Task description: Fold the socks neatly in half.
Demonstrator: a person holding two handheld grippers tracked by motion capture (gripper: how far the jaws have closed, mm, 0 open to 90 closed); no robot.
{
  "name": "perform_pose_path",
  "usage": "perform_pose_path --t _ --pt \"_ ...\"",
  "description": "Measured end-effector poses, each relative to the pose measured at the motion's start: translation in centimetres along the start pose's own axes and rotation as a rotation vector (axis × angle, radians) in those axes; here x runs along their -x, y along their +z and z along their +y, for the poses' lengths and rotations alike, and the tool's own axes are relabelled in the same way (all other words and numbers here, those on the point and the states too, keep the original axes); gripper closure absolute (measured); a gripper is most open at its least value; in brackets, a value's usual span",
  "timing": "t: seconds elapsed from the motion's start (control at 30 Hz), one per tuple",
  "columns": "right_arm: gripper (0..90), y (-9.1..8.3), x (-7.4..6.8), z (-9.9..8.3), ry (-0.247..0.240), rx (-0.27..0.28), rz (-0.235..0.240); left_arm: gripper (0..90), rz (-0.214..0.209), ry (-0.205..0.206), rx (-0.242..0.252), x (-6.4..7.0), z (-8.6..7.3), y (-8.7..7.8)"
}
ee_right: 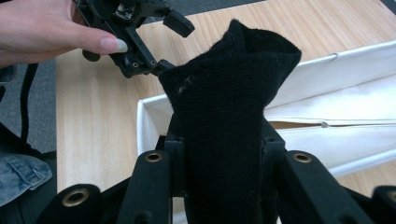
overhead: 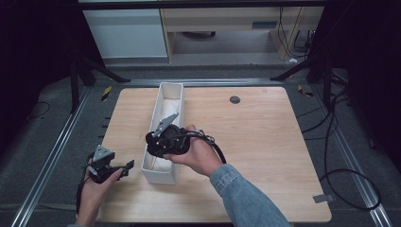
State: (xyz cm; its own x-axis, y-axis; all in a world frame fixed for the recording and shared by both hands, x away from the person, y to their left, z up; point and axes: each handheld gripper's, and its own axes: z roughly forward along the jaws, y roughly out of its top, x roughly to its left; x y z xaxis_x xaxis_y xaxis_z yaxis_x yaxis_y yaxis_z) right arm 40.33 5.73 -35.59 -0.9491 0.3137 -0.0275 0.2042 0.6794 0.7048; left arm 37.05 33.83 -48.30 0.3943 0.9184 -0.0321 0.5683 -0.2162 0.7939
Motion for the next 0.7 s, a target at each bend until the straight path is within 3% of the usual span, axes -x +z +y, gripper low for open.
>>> perform_pose_path --t 0.7 --pt "66.2 2.6 -1.2 -0.6 -0.001 -0.051 0.052 9.6 0.001 0.001 0.001 -0.1 0.0 0.0"
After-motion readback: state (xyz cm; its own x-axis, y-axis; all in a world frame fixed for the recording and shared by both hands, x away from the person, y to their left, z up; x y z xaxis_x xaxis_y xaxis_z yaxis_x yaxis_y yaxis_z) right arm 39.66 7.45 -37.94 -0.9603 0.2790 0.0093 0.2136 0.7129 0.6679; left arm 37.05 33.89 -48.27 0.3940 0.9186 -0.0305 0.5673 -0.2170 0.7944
